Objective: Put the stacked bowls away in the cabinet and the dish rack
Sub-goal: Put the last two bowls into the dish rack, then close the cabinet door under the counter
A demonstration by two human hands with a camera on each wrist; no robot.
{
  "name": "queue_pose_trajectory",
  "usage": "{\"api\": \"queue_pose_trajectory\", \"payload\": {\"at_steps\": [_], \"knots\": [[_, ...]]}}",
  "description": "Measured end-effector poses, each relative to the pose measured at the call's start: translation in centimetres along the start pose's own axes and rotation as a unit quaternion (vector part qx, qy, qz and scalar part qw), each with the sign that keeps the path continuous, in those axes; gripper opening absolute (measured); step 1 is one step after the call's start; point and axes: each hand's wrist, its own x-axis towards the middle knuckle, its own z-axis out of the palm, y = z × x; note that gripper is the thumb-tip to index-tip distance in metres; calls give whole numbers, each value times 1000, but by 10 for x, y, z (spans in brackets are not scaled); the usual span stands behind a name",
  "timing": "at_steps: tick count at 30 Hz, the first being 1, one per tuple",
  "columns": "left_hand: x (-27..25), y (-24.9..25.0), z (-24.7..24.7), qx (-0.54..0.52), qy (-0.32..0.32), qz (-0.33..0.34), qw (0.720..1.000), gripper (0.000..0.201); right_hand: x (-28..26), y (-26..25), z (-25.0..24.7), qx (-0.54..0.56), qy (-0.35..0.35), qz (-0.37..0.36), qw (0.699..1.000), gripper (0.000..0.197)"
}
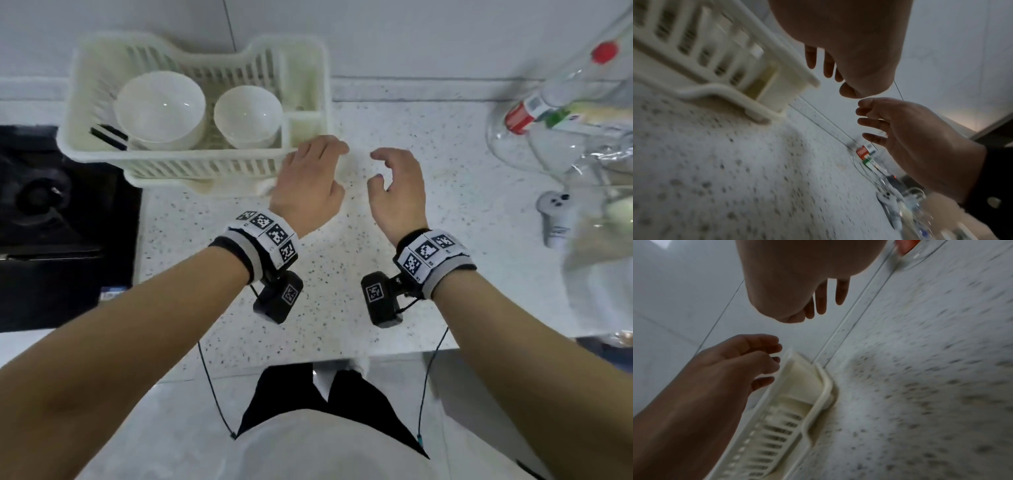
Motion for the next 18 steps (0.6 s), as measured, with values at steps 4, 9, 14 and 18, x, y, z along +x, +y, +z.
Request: {"api": "queue_pose_trajectory", "payload": {"at_steps": [4,9,14,18], "knots": [[-21,56,43,-17,-69,36,997,46,-51,57,-55,-17,30,60,998,38],[-63,122,95,32,-158,73,984,42,-134,126,-120,-33,61,131,989,35],[-118,174,150,150,-212,5,966,50,-234,202,-165,-45,18,228,973,38],[-179,194,190,187,-202,-59,960,60,-311,269,-189,-106,-40,307,945,47]]}}
